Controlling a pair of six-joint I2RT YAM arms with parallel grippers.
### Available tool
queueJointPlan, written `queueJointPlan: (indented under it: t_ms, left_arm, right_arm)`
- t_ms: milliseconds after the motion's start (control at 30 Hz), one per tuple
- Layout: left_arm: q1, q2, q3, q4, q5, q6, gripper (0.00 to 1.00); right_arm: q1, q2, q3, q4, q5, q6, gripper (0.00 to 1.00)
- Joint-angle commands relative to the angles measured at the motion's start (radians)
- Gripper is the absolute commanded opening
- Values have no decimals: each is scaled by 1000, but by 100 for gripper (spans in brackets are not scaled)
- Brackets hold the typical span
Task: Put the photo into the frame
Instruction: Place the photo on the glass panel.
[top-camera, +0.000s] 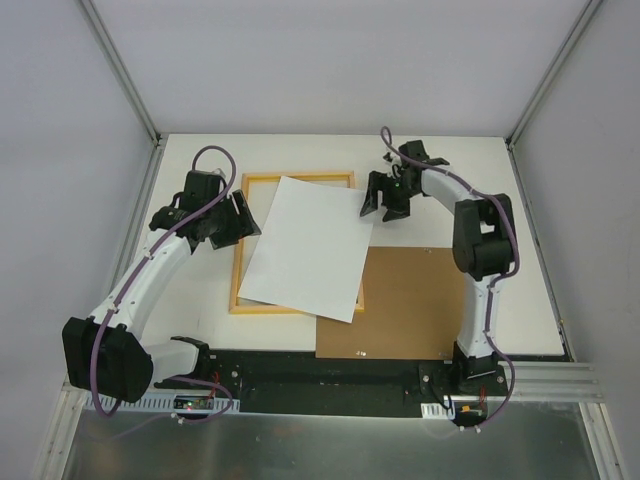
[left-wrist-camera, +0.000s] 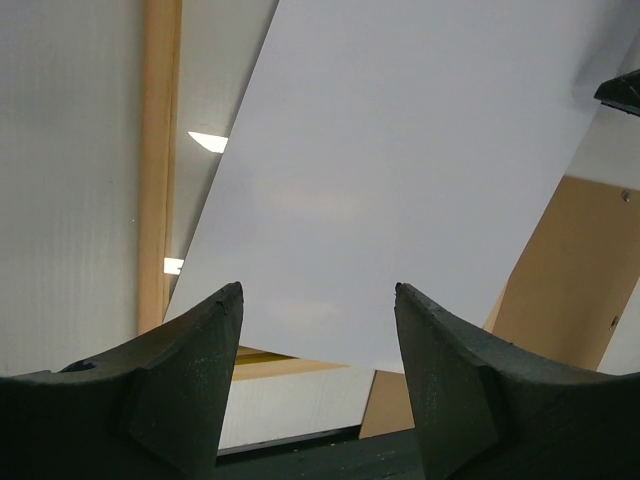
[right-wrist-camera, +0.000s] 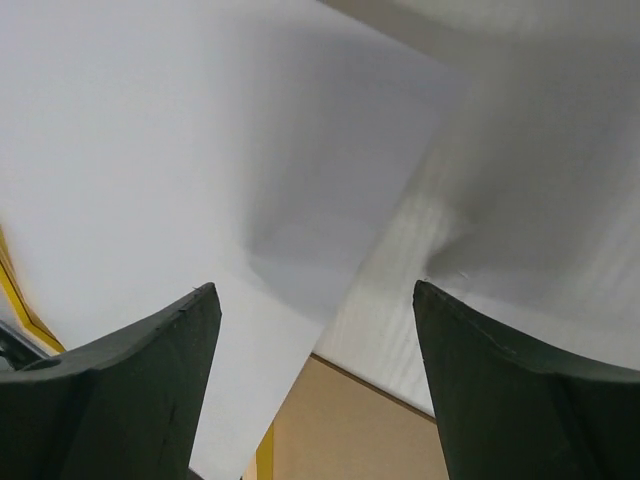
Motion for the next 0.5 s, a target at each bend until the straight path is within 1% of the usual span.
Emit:
queueJointPlan:
  t_ms: [0, 67, 133, 233, 333, 400, 467]
  left_arm:
    - [9, -1, 24, -3, 9, 18, 61]
    - [9, -1, 24, -3, 11, 18, 61]
    - [9, -1, 24, -3, 14, 18, 61]
    - [9, 0, 24, -1, 16, 16, 61]
    - [9, -1, 26, -1, 17, 18, 61]
    - [9, 0, 24, -1, 20, 16, 61]
    - [9, 0, 24, 0, 22, 16, 61]
  right_arm:
    - [-48, -182, -153, 293, -19, 158, 81]
    - [-62, -212, -237, 374, -33, 209, 82]
    - [-68, -228, -277, 413, -54, 249, 83]
    - [-68, -254, -362, 482, -53, 304, 82]
    - [-68, -307, -474, 591, -47, 367, 81]
    - [-68, -328, -529, 648, -45, 395, 79]
    - [-68, -354, -586, 701, -44, 422, 75]
